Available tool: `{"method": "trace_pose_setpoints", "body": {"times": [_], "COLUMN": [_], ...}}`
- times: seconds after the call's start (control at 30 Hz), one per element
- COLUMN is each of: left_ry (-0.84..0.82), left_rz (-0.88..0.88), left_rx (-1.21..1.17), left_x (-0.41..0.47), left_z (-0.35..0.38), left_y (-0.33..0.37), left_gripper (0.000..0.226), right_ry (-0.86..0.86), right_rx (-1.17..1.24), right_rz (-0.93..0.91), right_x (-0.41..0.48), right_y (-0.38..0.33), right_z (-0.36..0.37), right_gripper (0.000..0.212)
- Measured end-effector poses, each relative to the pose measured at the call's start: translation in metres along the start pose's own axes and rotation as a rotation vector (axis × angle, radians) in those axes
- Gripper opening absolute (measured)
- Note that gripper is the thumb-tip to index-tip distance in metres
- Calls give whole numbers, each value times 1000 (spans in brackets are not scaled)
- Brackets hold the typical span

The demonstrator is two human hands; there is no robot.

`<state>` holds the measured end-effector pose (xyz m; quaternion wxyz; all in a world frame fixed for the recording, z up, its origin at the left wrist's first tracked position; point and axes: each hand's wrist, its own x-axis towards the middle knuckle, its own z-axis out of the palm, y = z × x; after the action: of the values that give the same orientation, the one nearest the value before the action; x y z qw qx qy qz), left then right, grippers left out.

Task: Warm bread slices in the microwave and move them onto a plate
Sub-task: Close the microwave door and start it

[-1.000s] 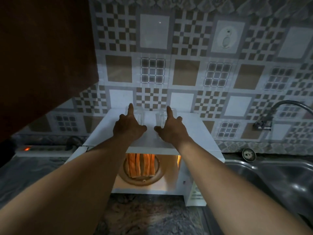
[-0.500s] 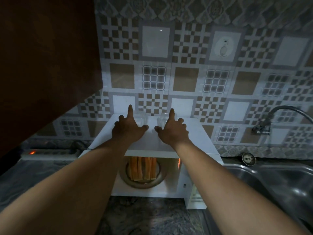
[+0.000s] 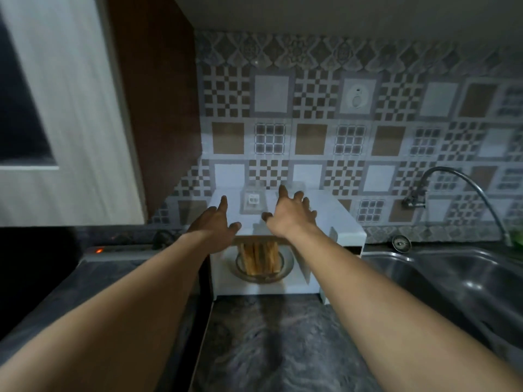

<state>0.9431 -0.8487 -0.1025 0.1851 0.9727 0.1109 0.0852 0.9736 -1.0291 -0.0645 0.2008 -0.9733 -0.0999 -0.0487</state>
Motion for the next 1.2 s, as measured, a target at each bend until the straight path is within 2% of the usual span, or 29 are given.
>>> {"method": "trace_pose_setpoints", "body": {"times": [0.2,0.37,0.5,0.7,0.87,1.2], "left_ry": [-60,-56,-94,-154,-170,-240], "left_rz": [71,96,52,88,170,320], "left_rx": [12,72,48,126,156,162], "left_x": [-63,-94,-103,-113,-116,-114], "left_z": [-11,-27,-34,-28,-26,-18], "left_y": [-51,-74,-86,-98,-106,-113], "left_gripper": [74,42,22,39,45,55], "right_ry": [-36,-66,-75,-155,-127,-159], "right_rx": [14,-54,-37,6,72,127], "right_rz": [7,-4,-44,-50,-28,176], "right_x": [-76,-116,-130,-168,-196,-239], "right_y": [-29,-53,-69,-92,-114,-134], "right_z": [16,29,44,78,101,119], "right_gripper": [80,77,74,72,64,62]}}
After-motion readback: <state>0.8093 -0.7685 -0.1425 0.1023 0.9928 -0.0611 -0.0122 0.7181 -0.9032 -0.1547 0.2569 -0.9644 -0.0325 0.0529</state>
